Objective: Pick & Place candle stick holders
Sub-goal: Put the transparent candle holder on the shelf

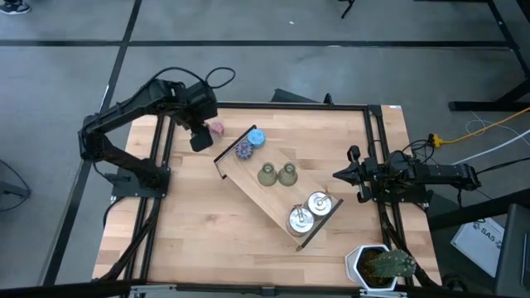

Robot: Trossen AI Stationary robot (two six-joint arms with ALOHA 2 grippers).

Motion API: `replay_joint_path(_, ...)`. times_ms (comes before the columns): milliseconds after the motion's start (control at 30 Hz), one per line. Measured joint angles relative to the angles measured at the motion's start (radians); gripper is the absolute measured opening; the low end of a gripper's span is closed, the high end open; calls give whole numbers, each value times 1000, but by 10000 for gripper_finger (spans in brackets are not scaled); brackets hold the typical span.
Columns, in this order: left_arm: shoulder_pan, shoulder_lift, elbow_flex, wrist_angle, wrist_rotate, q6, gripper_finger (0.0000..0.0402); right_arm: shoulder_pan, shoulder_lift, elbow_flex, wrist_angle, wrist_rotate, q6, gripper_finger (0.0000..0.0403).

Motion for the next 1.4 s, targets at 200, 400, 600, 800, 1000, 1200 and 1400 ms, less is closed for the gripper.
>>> replay_joint_path(200,-135,0,21,4,10,3,176,0,0,0,0,0,0,1)
replay_joint_path(400,-260,0,22,14,10,-2,176,0,0,0,0,0,0,1)
replay_joint_path(600,-357,15,22,48,26,-13,176,0,0,0,0,0,0,1)
replay_joint_path(800,-418,70,88,55,62,-29,176,0,0,0,0,0,0,1)
replay_joint_path(1000,-463,148,182,65,61,-25,176,0,0,0,0,0,0,1)
replay_joint_path(1200,-500,204,221,78,62,-5,176,0,0,0,0,0,0,1)
replay_joint_path(1400,-528,237,222,124,61,5,176,0,0,0,0,0,0,1)
